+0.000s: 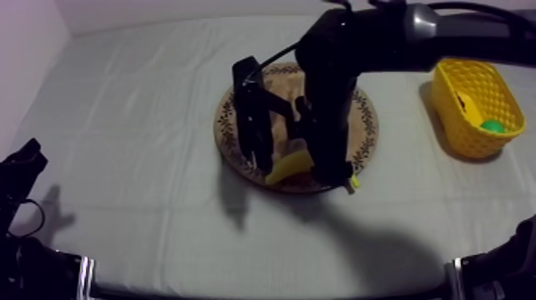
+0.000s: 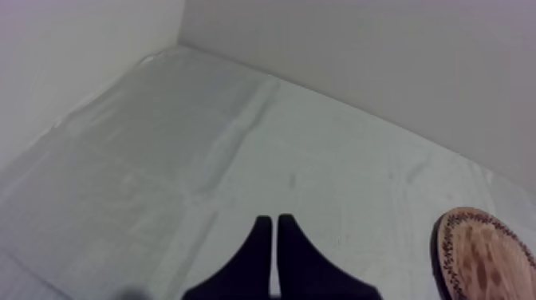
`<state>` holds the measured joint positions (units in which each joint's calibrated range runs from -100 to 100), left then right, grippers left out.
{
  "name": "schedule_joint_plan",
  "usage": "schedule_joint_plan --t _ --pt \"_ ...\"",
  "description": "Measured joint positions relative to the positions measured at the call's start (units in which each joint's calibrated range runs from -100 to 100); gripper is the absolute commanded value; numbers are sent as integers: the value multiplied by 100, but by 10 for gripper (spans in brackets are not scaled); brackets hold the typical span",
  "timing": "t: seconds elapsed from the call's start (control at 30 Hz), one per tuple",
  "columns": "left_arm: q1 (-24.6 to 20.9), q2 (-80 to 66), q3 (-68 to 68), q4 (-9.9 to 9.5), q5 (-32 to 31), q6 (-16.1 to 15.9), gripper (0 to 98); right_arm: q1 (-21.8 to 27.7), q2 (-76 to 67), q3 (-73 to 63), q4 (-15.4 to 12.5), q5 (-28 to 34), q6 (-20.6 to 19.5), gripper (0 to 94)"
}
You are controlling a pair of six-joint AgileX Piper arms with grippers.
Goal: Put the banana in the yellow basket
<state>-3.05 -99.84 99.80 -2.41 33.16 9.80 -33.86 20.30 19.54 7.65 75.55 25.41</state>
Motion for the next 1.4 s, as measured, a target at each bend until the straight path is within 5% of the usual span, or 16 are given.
schedule_joint_plan --t 0.4,0.93,1.4 --pt "0 0 0 0 0 0 1 69 901 -374 42 -390 -30 771" --pt "0 0 0 0 0 0 1 52 1175 -540 6 -388 -92 275" --pt "0 0 0 0 0 0 1 31 1080 -604 11 -378 -137 199"
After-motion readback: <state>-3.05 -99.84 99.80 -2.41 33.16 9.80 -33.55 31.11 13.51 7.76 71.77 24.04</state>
